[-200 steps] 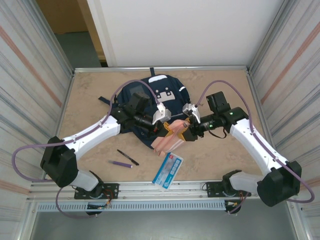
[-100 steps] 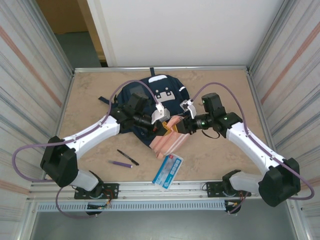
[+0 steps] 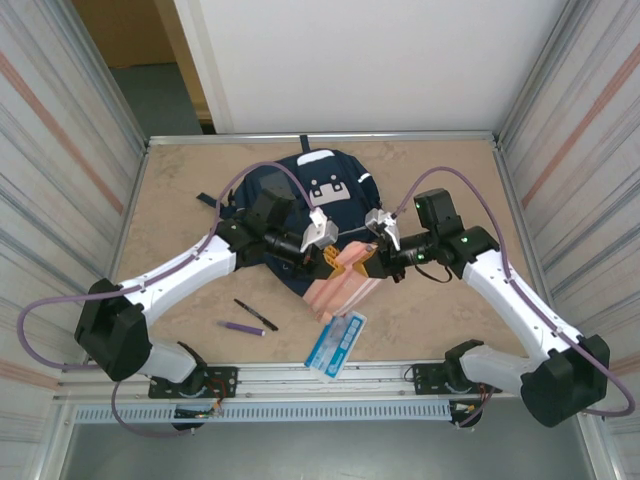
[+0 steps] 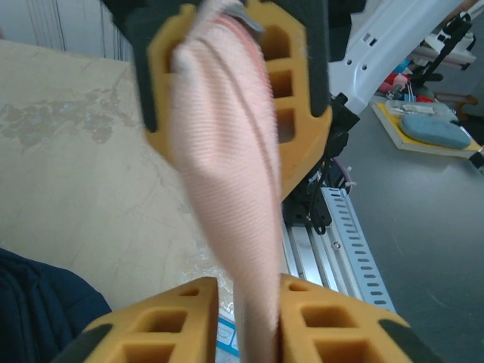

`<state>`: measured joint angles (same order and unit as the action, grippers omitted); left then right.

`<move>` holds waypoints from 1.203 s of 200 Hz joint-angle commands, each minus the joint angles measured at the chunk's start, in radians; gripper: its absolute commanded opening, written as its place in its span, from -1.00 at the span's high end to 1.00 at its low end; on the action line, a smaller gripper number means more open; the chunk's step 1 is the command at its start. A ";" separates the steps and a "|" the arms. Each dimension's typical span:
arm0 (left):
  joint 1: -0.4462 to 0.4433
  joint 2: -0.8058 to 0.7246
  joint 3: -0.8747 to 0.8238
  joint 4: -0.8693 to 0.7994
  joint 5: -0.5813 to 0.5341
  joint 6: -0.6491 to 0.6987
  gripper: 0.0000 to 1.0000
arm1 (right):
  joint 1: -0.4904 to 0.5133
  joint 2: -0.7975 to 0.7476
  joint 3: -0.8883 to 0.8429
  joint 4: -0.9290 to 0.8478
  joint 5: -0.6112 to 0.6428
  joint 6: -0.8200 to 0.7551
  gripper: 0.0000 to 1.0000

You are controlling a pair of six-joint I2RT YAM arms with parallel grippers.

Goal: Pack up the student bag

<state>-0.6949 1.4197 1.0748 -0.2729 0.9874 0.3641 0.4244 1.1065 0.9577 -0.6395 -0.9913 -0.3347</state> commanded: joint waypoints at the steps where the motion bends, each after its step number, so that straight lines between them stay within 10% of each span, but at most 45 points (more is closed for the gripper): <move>1: -0.012 -0.011 0.015 0.046 0.052 -0.024 0.44 | 0.017 -0.046 -0.001 -0.039 -0.036 -0.090 1.00; 57: -0.052 0.021 0.033 0.064 0.030 -0.032 1.00 | 0.039 -0.092 -0.031 0.074 0.061 -0.026 1.00; 82: -0.052 -0.010 0.013 0.041 -0.043 0.011 1.00 | 0.034 -0.084 0.038 -0.083 0.116 -0.024 0.07; 99: -0.054 -0.022 0.018 -0.013 -0.064 0.072 1.00 | 0.034 -0.065 0.093 -0.225 0.115 -0.070 -0.10; 156: -0.079 0.024 0.100 -0.172 -0.067 0.206 1.00 | 0.058 -0.005 0.182 -0.343 0.262 -0.068 -0.03; 214: -0.109 0.055 0.135 -0.254 -0.092 0.290 1.00 | 0.066 0.085 0.243 -0.423 0.185 -0.084 1.00; 230: -0.107 0.067 0.146 -0.269 -0.097 0.290 1.00 | 0.068 0.089 0.247 -0.433 0.184 -0.081 1.00; 240: -0.108 0.074 0.147 -0.274 -0.098 0.295 1.00 | 0.068 0.079 0.231 -0.390 0.195 -0.037 0.65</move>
<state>-0.7902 1.4693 1.1843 -0.4965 0.8963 0.6102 0.4843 1.1927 1.1652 -1.0302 -0.7757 -0.4042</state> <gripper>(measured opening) 0.051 0.124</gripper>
